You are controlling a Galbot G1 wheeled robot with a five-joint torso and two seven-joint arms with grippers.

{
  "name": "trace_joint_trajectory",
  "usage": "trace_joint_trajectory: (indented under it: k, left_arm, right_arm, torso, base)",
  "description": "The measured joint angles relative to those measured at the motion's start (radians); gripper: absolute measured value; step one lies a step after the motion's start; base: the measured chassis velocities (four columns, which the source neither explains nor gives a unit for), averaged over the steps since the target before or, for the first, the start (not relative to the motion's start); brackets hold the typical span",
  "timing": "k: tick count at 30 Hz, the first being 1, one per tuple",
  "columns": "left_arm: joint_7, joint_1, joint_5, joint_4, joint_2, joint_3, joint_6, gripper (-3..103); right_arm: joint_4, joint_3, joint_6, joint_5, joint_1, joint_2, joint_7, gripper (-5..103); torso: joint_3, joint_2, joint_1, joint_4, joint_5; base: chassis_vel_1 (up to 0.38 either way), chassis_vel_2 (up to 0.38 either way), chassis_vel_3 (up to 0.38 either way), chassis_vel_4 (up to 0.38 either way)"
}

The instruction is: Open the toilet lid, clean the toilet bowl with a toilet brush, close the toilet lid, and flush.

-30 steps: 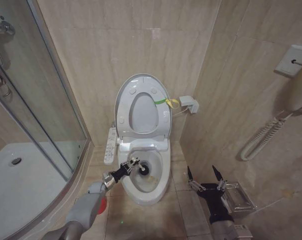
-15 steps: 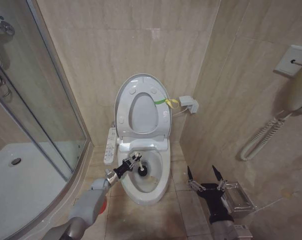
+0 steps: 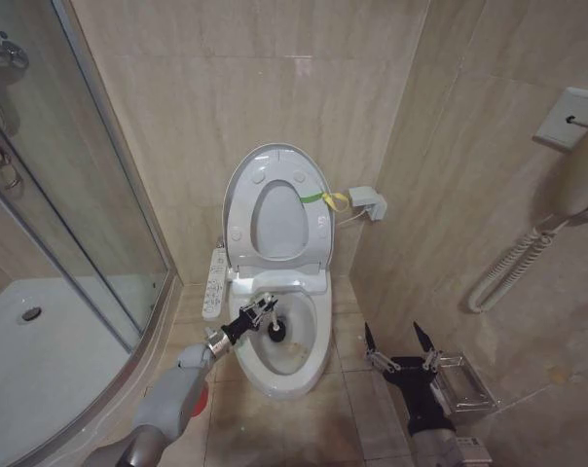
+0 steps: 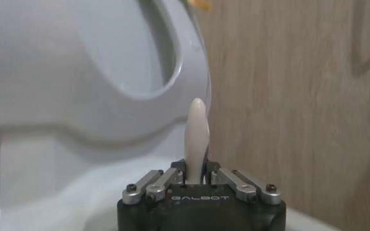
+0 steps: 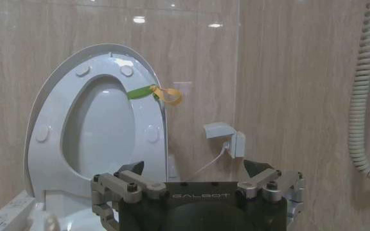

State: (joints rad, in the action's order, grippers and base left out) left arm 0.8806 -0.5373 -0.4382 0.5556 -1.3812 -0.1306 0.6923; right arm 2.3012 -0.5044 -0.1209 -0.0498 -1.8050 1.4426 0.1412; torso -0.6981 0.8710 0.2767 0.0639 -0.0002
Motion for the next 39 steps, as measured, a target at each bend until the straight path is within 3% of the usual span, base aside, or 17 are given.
trace_joint_trajectory:
  k: [3, 7, 12, 18, 28, 39]
  left_arm:
    - [0.009, 0.009, 0.037, -0.086, -0.008, -0.014, 0.014, 19]
    - [0.012, 0.001, 0.022, -0.075, -0.002, -0.014, 0.014, 19]
    - [0.005, -0.021, -0.009, 0.103, 0.009, 0.008, 0.008, 19]
    - [-0.002, -0.008, -0.011, 0.207, -0.008, 0.044, -0.005, 19]
    - [-0.004, 0.016, -0.01, 0.193, -0.072, 0.066, -0.01, 19]
    - [-0.016, -0.051, -0.018, 0.186, -0.103, 0.054, -0.017, 19]
  right_arm:
    - [0.0, 0.0, 0.0, 0.0, 0.0, 0.0, 0.0, 100]
    - [0.0, 0.0, 0.0, 0.0, 0.0, 0.0, 0.0, 100]
    - [0.0, 0.0, 0.0, 0.0, 0.0, 0.0, 0.0, 100]
    - [0.0, 0.0, 0.0, 0.0, 0.0, 0.0, 0.0, 100]
    - [0.0, 0.0, 0.0, 0.0, 0.0, 0.0, 0.0, 100]
    - [0.0, 0.0, 0.0, 0.0, 0.0, 0.0, 0.0, 100]
  torso:
    - [0.0, 0.0, 0.0, -0.0005, -0.0001]
    - [0.0, 0.0, 0.0, -0.0006, 0.0]
    - [0.0, 0.0, 0.0, -0.0003, 0.0]
    - [0.0, 0.0, 0.0, -0.0001, 0.0001]
    - [0.0, 0.0, 0.0, -0.0003, 0.0001]
    - [0.0, 0.0, 0.0, -0.0004, 0.0001]
  base:
    - [0.0, 0.0, 0.0, 0.0]
    - [0.0, 0.0, 0.0, 0.0]
    - [0.0, 0.0, 0.0, 0.0]
    - [0.0, 0.0, 0.0, 0.0]
    - [0.0, 0.0, 0.0, 0.0]
    - [0.0, 0.0, 0.0, 0.0]
